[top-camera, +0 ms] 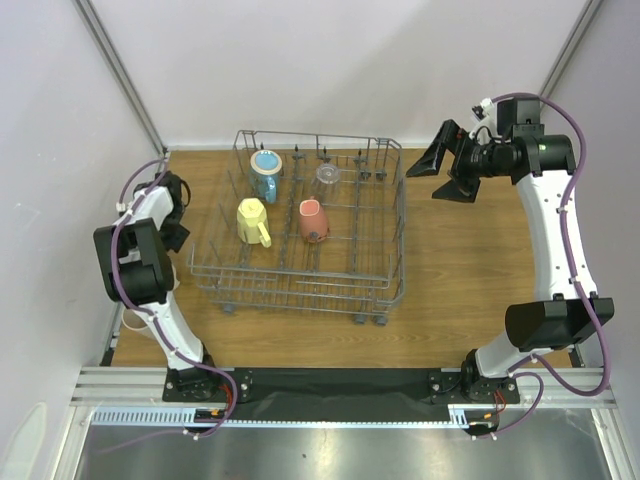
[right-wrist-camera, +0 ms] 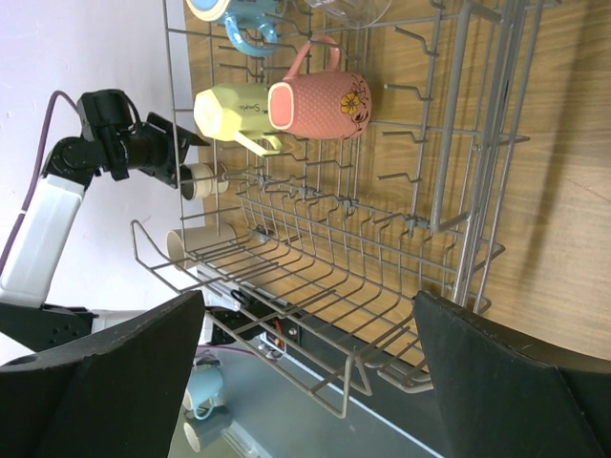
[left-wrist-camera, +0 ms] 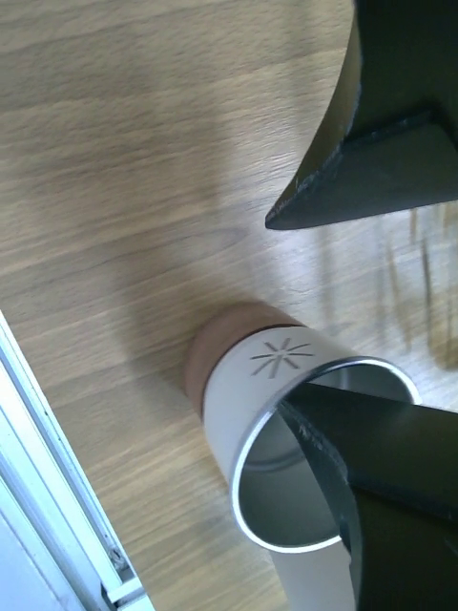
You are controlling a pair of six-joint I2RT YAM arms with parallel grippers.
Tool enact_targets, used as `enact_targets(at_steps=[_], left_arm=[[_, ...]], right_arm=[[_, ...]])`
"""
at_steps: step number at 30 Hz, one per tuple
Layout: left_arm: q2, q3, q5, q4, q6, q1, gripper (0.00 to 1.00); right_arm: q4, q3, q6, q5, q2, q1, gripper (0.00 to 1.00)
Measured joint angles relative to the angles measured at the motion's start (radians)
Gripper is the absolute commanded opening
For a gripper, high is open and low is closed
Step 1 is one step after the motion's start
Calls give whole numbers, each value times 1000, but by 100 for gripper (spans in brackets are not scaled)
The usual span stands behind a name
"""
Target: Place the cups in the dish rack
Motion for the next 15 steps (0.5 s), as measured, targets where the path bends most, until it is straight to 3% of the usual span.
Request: enact_targets(at_steps=[2,9,10,15], left_arm=[[6,-7,5,14,2,11,58],[43,-14,24,41,26,18,42],[45,-14,25,43,27,18,31],[46,-13,28,33,36,18,3]], right_arm=[[4,-7,5,0,0,0,100],[13,-26,23,8,0,9,100],[14,-27,26,8,0,11,100],[16,-29,34,11,-1,19,100]])
